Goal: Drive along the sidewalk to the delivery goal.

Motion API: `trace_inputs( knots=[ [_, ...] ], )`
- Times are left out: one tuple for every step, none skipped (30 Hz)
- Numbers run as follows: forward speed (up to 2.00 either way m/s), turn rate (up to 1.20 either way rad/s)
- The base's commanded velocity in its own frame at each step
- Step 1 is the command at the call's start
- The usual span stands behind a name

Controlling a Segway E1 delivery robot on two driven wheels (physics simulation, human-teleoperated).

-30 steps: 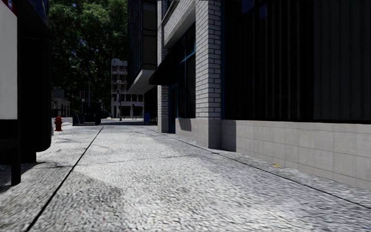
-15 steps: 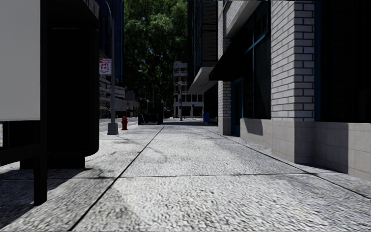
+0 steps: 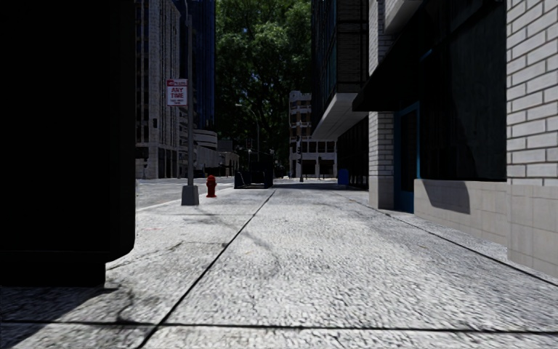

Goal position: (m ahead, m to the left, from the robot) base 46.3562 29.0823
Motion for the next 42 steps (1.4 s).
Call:
trace_inputs(
  knots=[
    [2.0,0.0],
    [2.0,0.0],
    [2.0,0.0],
    [2.0,0.0],
    [2.0,0.0],
    [2.0,0.0],
    [2.0,0.0],
    [2.0,0.0],
    [2.0,-0.03],
    [2.0,-0.03],
    [2.0,-0.1],
    [2.0,-0.14],
    [2.0,-0.15],
    [2.0,-0.15],
    [2.0,-0.15],
    [2.0,-0.15],
    [2.0,-0.15],
    [2.0,-0.15],
    [2.0,-0.15],
    [2.0,-0.15],
    [2.0,-0.15],
    [2.0,-0.15],
    [2.0,-0.16],
    [2.0,-0.17],
    [2.0,-0.17],
    [2.0,-0.18],
    [2.0,-0.2],
    [2.0,-0.21],
    [2.0,-0.21],
    [2.0,-0.21],
    [2.0,-0.23],
    [2.0,-0.24],
    [2.0,-0.24],
    [2.0,-0.25],
    [2.0,-0.25],
    [2.0,-0.25],
    [2.0,-0.25],
    [2.0,-0.25],
    [2.0,-0.25],
    [2.0,-0.25],
    [2.0,-0.2],
    [2.0,-0.01]
  ],
)
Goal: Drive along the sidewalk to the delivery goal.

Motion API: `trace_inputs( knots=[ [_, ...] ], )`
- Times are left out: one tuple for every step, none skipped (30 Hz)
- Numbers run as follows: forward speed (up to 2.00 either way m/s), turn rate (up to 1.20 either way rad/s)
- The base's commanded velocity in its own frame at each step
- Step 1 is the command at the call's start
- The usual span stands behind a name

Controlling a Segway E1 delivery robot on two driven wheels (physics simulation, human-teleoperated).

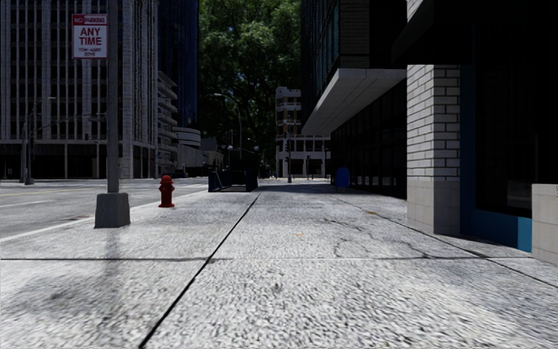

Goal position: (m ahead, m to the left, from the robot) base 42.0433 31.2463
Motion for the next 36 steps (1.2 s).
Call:
trace_inputs(
  knots=[
    [2.0,0.0],
    [2.0,0.0],
    [2.0,0.0],
    [2.0,0.0],
    [2.0,0.0],
    [2.0,0.0],
    [2.0,0.0],
    [2.0,0.0],
    [2.0,0.0],
    [2.0,0.0],
    [2.0,0.0],
    [2.0,0.0],
    [2.0,0.0],
    [2.0,0.0],
    [2.0,0.0],
    [2.0,0.0],
    [2.0,0.0],
    [2.0,0.0],
    [2.0,0.0],
    [2.0,0.0],
    [2.0,0.0],
    [2.0,0.0],
    [2.0,0.0],
    [2.0,0.0],
    [2.0,0.0],
    [2.0,0.0],
    [2.0,0.0],
    [2.0,0.0],
    [2.0,0.0],
    [2.0,0.0],
    [2.0,0.0],
    [2.0,0.0],
    [2.0,0.0],
    [2.0,0.0],
    [2.0,0.0],
    [2.0,0.0]
  ],
)
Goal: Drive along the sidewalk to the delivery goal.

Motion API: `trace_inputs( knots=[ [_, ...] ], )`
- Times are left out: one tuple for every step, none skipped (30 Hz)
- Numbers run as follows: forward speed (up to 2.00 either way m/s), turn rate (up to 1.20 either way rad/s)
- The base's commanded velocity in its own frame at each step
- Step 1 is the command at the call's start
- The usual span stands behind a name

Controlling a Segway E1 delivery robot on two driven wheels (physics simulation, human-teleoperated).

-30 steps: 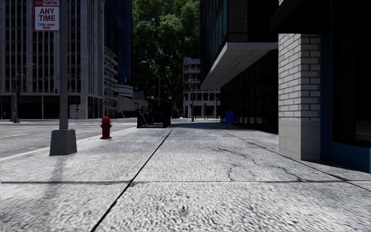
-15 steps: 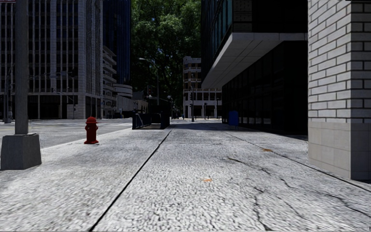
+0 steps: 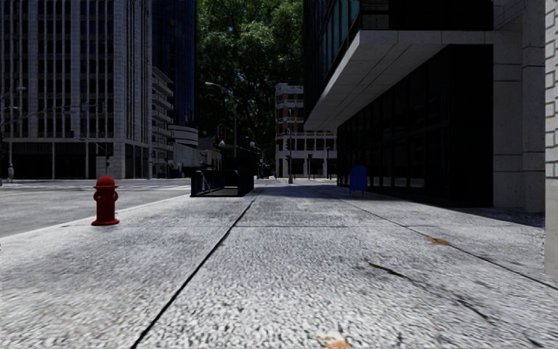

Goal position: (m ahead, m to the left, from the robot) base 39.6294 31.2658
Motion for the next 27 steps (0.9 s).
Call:
trace_inputs(
  knots=[
    [2.0,0.0],
    [2.0,0.0],
    [2.0,0.0],
    [2.0,0.0],
    [2.0,0.0],
    [2.0,0.0],
    [2.0,0.0],
    [2.0,0.0],
    [2.0,0.0],
    [2.0,0.0],
    [2.0,0.0],
    [2.0,0.0],
    [2.0,0.0],
    [2.0,0.0],
    [2.0,0.0],
    [2.0,0.0],
    [2.0,0.0],
    [2.0,0.0],
    [2.0,0.0],
    [2.0,0.0],
    [2.0,0.0],
    [2.0,0.0],
    [2.0,0.0],
    [2.0,0.0],
    [2.0,0.0],
    [2.0,0.0],
    [2.0,0.0]
  ],
)
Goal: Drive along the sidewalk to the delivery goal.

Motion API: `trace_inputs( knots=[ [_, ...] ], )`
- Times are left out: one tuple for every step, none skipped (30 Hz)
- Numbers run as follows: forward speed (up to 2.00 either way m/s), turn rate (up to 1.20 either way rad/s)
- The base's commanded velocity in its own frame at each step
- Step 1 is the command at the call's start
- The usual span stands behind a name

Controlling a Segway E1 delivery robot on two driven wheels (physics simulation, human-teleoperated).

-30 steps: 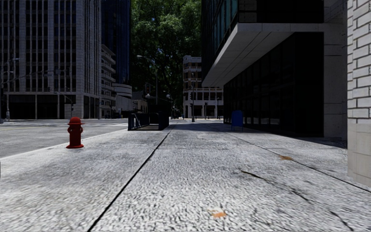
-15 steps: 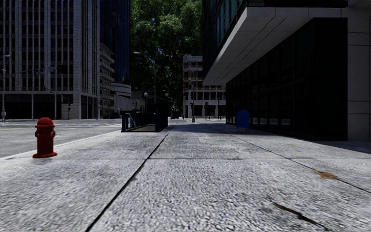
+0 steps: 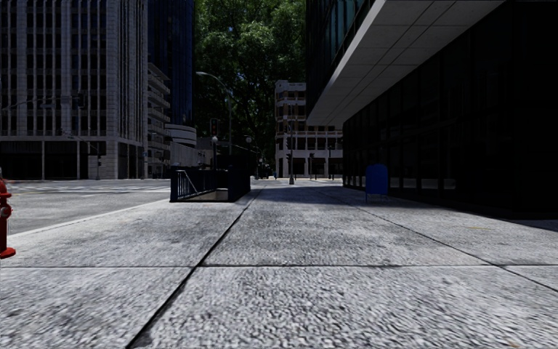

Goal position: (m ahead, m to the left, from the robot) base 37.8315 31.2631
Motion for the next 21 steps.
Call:
trace_inputs(
  knots=[
    [2.0,0.0],
    [2.0,0.0],
    [2.0,0.0],
    [2.0,0.0],
    [2.0,0.0],
    [2.0,0.0],
    [2.0,0.0],
    [2.0,0.0],
    [2.0,0.0],
    [2.0,0.0],
    [2.0,0.0],
    [2.0,0.0],
    [2.0,0.0],
    [2.0,0.0],
    [2.0,0.0],
    [2.0,0.0],
    [2.0,0.0],
    [2.0,0.0],
    [2.0,0.0],
    [2.0,0.0],
    [2.0,0.0]
  ],
)
